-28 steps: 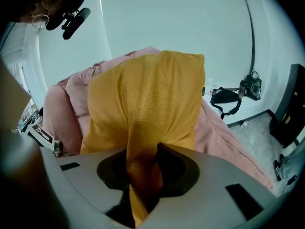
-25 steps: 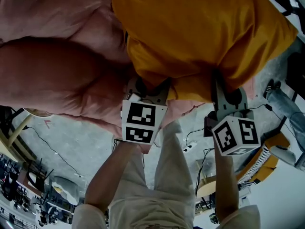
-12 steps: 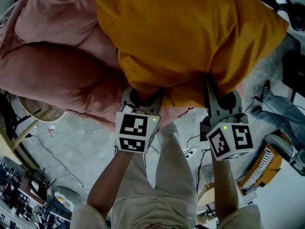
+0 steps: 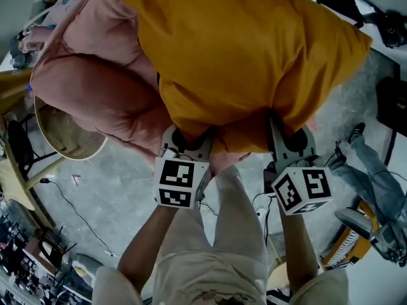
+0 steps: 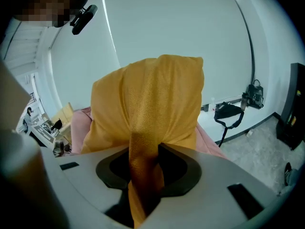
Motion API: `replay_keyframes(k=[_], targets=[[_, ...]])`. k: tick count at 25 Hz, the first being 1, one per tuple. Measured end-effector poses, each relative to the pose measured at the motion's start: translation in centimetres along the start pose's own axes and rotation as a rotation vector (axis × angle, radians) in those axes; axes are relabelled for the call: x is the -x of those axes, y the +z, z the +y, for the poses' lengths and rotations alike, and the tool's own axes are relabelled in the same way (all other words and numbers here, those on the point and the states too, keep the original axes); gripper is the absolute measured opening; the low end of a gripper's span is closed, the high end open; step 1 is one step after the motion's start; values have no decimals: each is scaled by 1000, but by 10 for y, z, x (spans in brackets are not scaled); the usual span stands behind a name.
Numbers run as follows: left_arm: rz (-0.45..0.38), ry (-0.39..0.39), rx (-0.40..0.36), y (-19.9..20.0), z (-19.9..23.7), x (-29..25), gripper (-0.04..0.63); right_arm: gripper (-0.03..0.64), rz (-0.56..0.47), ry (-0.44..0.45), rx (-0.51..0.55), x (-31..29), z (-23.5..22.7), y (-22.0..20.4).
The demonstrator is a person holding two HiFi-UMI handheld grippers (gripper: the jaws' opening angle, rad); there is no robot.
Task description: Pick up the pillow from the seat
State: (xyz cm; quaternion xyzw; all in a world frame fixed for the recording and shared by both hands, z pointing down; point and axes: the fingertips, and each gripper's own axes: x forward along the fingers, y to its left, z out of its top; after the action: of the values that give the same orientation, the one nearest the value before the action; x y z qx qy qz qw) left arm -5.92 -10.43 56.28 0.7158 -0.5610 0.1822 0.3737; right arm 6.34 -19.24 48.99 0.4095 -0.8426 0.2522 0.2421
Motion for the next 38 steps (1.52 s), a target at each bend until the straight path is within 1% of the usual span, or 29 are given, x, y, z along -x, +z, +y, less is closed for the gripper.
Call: replay_keyframes(k=[6, 12, 21, 26, 32, 35, 38], targets=[[-37, 39, 5, 18, -11, 40, 192, 140, -40, 34, 0, 32, 17, 24], [-63, 60, -2, 27, -25, 75, 193, 147, -78, 61, 0, 62, 29, 39], [-96, 72, -17, 44, -66, 116, 193, 149, -115, 87, -24, 117, 28, 60], [-122, 76, -25, 55, -91, 137, 193, 149, -147, 95, -16, 149, 27, 75], [-176, 105, -35, 62, -107, 157, 193, 149, -204, 115, -8, 173, 31, 86], [-201, 118, -42, 64, -125, 175, 193, 149, -224, 134, 5, 198, 35, 91], [-240, 149, -50, 71, -140, 198, 193, 149, -257, 162, 15, 221, 38, 101]])
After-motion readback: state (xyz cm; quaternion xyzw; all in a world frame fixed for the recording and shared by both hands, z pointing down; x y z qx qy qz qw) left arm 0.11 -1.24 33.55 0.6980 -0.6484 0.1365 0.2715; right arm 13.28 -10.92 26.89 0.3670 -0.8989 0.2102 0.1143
